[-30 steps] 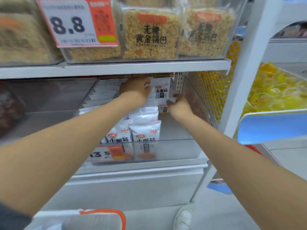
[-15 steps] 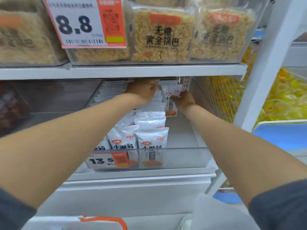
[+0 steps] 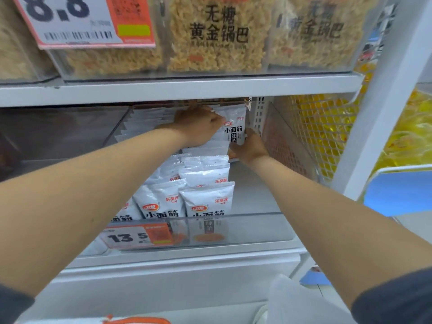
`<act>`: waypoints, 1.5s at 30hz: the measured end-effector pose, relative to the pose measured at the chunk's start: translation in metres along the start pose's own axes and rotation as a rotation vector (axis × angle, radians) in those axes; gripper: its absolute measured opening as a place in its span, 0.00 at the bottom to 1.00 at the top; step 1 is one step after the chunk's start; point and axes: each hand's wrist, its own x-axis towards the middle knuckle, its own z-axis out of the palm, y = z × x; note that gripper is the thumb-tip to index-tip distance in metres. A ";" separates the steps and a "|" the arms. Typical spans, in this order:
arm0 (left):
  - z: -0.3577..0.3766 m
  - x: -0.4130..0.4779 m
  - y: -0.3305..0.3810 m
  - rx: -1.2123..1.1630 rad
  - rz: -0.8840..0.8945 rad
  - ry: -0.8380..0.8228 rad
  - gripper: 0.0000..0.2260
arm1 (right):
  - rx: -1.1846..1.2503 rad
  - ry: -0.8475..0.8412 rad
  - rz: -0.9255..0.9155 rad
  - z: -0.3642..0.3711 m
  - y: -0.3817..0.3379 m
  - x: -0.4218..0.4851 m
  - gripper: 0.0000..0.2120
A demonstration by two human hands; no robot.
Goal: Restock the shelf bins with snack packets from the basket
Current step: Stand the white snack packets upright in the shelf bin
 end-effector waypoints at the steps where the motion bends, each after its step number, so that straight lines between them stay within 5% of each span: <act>1: 0.000 0.000 0.000 -0.002 0.001 -0.001 0.20 | -0.008 0.005 0.010 0.000 0.001 0.001 0.17; 8: -0.002 -0.013 0.002 -0.010 -0.043 0.100 0.22 | -0.099 0.087 0.081 -0.010 -0.020 -0.017 0.33; 17: -0.016 -0.110 0.013 -0.089 -0.047 0.308 0.14 | 0.188 0.099 -0.052 -0.028 -0.065 -0.116 0.13; 22: -0.015 -0.196 0.012 -0.162 -0.096 0.494 0.10 | -0.007 0.138 -0.356 -0.010 -0.074 -0.192 0.18; 27: -0.007 -0.269 -0.022 -0.185 -0.250 0.411 0.04 | -0.169 0.182 -0.686 0.033 -0.075 -0.243 0.18; 31: 0.011 -0.328 -0.075 -0.207 -0.424 0.225 0.03 | -0.276 -0.074 -0.776 0.080 -0.067 -0.284 0.20; 38: 0.070 -0.433 -0.180 -0.223 -0.792 -0.020 0.07 | -0.662 -0.812 -0.727 0.160 -0.022 -0.334 0.22; 45: 0.138 -0.512 -0.247 -0.002 -0.848 -0.641 0.18 | -0.978 -1.195 -0.715 0.211 0.014 -0.361 0.22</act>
